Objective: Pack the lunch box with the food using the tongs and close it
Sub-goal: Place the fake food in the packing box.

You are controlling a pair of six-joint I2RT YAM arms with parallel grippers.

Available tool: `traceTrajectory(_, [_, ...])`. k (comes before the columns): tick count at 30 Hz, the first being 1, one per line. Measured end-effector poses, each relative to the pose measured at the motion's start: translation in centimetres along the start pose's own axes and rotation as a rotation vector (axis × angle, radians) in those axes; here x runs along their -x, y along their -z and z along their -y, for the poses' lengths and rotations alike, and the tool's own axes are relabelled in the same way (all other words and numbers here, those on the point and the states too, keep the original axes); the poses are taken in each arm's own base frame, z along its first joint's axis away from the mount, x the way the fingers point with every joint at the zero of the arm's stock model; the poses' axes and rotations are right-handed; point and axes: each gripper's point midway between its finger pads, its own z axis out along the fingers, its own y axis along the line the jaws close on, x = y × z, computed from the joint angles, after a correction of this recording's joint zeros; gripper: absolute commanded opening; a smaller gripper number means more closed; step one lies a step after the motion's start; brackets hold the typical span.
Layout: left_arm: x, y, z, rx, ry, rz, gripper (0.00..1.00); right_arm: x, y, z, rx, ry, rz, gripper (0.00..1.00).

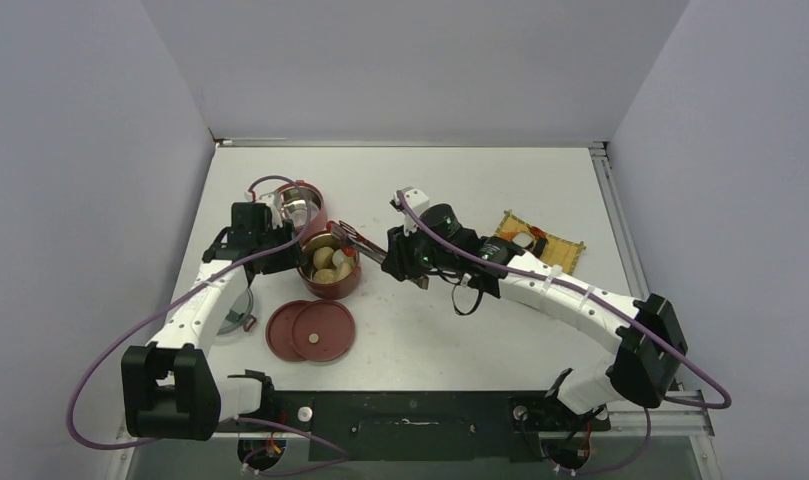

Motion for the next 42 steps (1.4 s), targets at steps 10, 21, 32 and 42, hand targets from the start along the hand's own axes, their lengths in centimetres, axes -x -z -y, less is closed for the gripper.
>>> traceTrajectory(10, [-0.4,-0.4,0.0,0.001,-0.001,-0.019,0.33,-0.9,-2.0,-0.7,-0.012,0.093,-0.053,0.05])
traceTrajectory(21, [-0.8,-0.9,0.3,-0.004,-0.010,-0.046,0.23,-2.2,-3.5,-0.3,-0.086,0.170,-0.106,0.05])
traceTrajectory(32, [-1.0,-1.2,0.5,-0.006,-0.022,-0.056,0.09,-2.4,-4.5,-0.4,-0.154,0.239,-0.124,0.05])
traceTrajectory(42, [-0.9,-1.2,0.6,-0.002,-0.028,-0.053,0.03,-2.8,-3.9,0.2,-0.202,0.260,-0.151,0.05])
